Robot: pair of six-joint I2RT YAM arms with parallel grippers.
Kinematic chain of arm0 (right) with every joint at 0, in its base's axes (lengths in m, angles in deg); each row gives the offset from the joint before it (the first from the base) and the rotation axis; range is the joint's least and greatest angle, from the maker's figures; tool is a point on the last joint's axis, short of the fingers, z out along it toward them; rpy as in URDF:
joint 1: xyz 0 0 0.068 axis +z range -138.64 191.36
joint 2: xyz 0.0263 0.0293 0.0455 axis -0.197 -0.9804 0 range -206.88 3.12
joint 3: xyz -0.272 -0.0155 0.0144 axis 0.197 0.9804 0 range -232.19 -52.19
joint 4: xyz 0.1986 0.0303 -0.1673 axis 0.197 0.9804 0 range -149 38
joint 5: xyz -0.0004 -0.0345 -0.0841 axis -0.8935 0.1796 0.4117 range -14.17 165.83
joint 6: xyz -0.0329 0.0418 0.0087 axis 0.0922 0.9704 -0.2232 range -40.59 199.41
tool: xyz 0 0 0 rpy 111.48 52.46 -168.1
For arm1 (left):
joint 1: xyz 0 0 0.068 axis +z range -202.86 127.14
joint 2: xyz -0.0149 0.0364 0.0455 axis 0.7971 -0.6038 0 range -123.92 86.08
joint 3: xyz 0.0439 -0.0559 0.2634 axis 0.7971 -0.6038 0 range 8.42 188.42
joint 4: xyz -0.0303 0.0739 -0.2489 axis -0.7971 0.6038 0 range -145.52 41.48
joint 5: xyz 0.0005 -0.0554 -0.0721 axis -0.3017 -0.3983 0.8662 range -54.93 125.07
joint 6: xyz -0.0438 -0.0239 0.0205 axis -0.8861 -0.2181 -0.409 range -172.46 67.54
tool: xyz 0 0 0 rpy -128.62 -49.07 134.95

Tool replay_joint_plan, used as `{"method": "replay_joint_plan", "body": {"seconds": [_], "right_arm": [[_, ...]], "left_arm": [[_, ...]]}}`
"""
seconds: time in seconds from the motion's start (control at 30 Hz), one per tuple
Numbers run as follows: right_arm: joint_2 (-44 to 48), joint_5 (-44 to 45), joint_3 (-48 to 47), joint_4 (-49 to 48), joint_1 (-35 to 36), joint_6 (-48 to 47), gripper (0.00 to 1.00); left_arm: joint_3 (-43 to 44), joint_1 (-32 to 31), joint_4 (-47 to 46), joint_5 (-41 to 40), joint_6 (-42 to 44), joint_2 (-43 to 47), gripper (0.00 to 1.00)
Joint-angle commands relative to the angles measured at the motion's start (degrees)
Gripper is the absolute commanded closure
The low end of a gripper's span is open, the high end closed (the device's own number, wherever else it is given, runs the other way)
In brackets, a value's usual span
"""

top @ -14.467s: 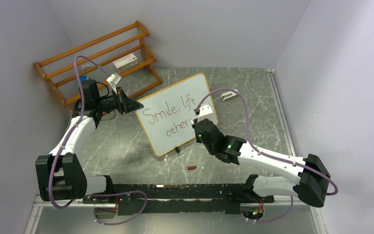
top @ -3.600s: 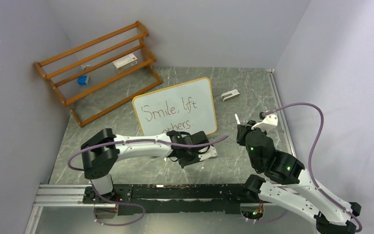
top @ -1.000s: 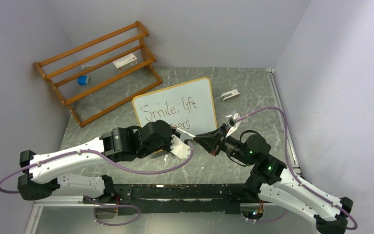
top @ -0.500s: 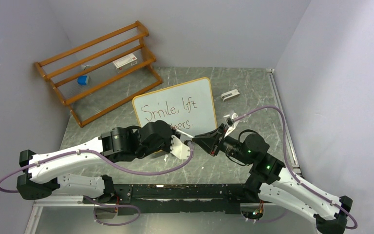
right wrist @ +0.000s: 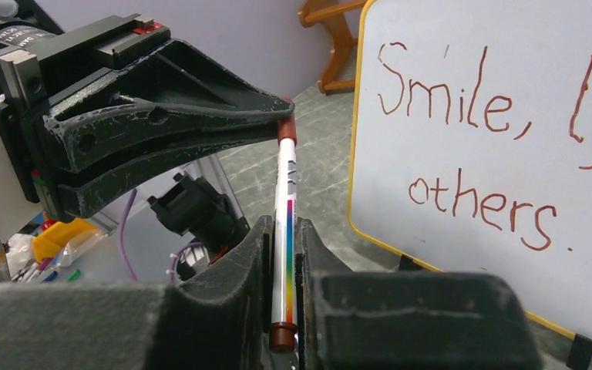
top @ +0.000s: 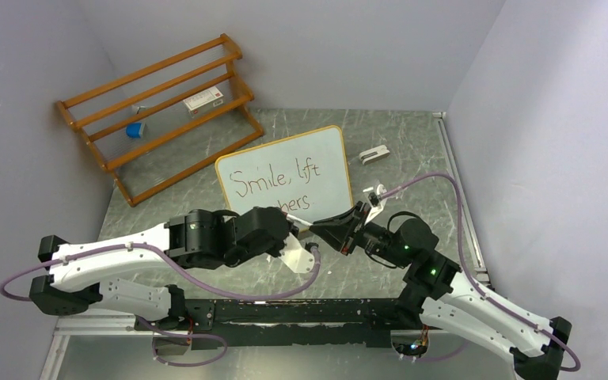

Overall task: Write a sentence on the whiteboard
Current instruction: Insert the pen cap into the whiteboard marker.

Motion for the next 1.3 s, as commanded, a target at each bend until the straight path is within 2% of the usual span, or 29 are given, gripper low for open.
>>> {"method": "replay_joint_plan", "body": {"seconds": [0.0, 0.43, 0.67, 0.87, 0.93, 1.03, 1.1, 1.27], "right_arm": [[0.3, -0.25, 1.47, -3.93, -0.28, 0.55, 1.0], [-0.24, 1.96, 4.08, -9.77, -0.27, 0.11, 1.0], [-1.33, 3.81, 4.51, -11.24, -0.25, -1.31, 1.0], [-1.5, 6.39, 5.23, -12.04, -0.26, -2.6, 1.0], [-1.43, 7.35, 5.71, -13.31, -0.33, -3.12, 1.0], [-1.64, 8.36, 6.46, -15.28, -0.29, -3.94, 1.0], [-1.83, 9.17, 7.08, -16.93, -0.31, -4.32, 1.0], [-1.72, 10.45, 8.75, -21.22, -0.27, -5.28, 1.0]], "left_arm": [[3.69, -3.21, 3.75, -3.36, 0.71, -1.67, 0.95], [8.1, -10.94, 6.33, -13.46, 0.74, -6.99, 0.94], [7.29, -10.97, 2.42, -16.64, -0.92, -4.86, 0.59], [6.41, -10.92, -0.57, -16.13, -5.35, -1.45, 0.42], [5.36, -10.97, -3.99, -18.27, -7.94, 0.12, 0.39], [3.13, -10.96, -11.56, -21.36, -15.5, 3.17, 0.29], [2.74, -10.75, -15.81, -24.12, -22.37, 4.8, 0.25], [2.59, -8.5, -18.66, -30.36, -41.98, 4.6, 0.14]]}}
